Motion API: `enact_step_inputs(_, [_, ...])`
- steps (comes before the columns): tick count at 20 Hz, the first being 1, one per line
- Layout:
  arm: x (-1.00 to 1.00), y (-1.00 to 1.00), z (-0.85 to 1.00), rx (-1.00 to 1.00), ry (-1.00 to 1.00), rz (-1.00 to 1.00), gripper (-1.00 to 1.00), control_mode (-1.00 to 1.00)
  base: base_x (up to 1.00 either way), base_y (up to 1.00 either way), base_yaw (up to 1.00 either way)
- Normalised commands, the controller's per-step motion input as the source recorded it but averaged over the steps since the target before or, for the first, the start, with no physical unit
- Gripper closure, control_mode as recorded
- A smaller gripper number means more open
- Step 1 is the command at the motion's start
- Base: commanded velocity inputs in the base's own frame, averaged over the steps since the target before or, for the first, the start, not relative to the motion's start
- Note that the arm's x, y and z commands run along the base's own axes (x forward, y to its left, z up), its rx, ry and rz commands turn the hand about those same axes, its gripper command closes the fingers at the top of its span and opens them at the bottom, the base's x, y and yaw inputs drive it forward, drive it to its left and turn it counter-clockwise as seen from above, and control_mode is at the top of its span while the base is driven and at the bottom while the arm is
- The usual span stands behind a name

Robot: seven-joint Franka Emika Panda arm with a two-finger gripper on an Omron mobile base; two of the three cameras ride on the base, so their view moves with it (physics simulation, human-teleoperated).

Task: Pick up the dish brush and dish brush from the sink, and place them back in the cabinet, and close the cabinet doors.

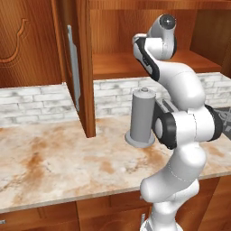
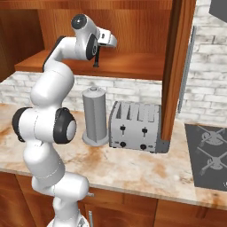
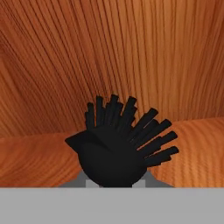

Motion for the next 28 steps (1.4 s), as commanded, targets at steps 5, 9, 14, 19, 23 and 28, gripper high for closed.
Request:
enact_step_inputs(5, [0.00,0.00,-0.27,0.00,0.00,0.03,1.00,-1.00,0.00,0.00,0.00])
enact_step_inputs(9, [0.02,0.00,-0.29,0.00,0.00,0.03,1.00,-1.00,0.00,0.00,0.00])
enact_step_inputs(14, [0.01,0.00,-0.02,0.00,0.00,0.01,-1.00,-1.00,0.00,0.00,0.00])
enact_step_inputs(19, [0.00,0.00,0.00,0.00,0.00,0.00,-1.00,-1.00,0.00,0.00,0.00])
enact_step_inputs(23, [0.00,0.00,0.00,0.00,0.00,0.00,-1.00,-1.00,0.00,0.00,0.00])
enact_step_inputs(28, [0.00,0.00,0.00,0.00,0.00,0.00,-1.00,-1.00,0.00,0.00,0.00])
